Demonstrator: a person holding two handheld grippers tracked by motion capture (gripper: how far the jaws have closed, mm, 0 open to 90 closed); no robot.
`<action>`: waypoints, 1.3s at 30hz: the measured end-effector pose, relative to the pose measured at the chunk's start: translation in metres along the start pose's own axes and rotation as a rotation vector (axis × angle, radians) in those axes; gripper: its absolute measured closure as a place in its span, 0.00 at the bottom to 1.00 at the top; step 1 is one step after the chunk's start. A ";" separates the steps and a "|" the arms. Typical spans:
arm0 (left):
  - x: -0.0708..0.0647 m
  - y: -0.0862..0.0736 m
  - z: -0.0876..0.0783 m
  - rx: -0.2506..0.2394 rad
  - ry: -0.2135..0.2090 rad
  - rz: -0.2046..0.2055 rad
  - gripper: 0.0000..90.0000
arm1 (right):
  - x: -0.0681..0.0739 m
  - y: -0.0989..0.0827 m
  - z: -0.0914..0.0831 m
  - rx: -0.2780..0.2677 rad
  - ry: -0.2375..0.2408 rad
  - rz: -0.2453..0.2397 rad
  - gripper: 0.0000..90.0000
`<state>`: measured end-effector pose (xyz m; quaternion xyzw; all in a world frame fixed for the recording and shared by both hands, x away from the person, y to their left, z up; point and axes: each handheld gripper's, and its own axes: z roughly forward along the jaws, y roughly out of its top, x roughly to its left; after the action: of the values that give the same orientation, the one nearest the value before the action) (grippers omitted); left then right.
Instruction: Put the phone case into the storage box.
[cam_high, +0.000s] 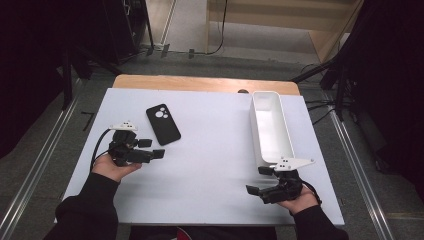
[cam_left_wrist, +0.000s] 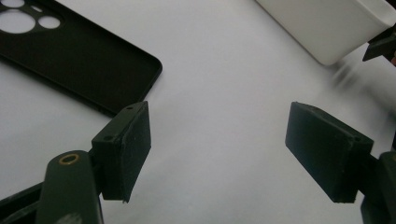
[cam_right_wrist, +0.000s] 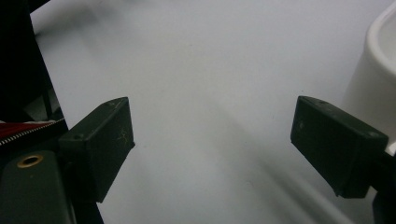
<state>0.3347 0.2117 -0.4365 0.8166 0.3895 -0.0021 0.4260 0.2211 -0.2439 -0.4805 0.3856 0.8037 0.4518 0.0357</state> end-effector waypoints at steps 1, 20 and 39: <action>0.001 0.002 0.000 -0.005 -0.005 -0.006 0.25 | 0.000 0.000 0.000 -0.001 0.000 0.002 0.13; 0.015 0.031 0.017 0.011 0.025 0.006 0.28 | 0.000 0.000 0.000 -0.002 0.006 0.005 0.13; 0.027 0.052 0.045 0.005 0.058 0.007 0.30 | 0.000 0.000 0.000 -0.002 0.008 0.002 0.13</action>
<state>0.4012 0.1804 -0.4381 0.8188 0.3987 0.0220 0.4125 0.2211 -0.2436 -0.4803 0.3844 0.8031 0.4541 0.0321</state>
